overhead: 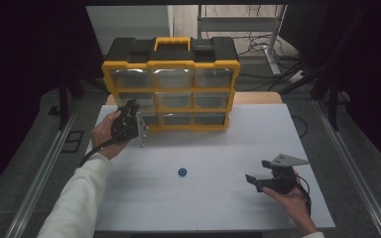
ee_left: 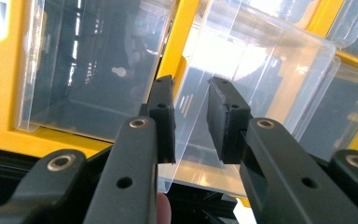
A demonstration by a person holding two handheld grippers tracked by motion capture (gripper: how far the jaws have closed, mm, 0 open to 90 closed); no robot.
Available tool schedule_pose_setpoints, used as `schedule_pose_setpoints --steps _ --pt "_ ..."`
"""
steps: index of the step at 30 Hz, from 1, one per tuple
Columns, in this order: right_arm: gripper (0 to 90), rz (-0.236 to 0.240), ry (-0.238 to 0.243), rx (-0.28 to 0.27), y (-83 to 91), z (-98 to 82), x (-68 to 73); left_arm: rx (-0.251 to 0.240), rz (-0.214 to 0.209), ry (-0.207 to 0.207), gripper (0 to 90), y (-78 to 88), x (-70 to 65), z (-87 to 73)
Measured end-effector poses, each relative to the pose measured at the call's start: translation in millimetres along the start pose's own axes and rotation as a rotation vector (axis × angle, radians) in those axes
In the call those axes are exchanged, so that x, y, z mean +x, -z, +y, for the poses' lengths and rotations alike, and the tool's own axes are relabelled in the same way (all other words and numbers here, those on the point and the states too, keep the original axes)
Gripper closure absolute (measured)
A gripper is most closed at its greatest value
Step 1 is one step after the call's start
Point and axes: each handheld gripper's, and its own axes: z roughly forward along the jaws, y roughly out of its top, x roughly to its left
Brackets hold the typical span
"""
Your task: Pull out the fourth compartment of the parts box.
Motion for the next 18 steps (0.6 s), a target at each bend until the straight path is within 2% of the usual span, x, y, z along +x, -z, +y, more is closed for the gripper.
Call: schedule_pose_setpoints --steps 18 --pt "13.3 -0.003 0.004 -0.008 -2.0 3.0 0.5 -0.008 0.005 -0.007 72.9 17.3 -2.1 -0.9"
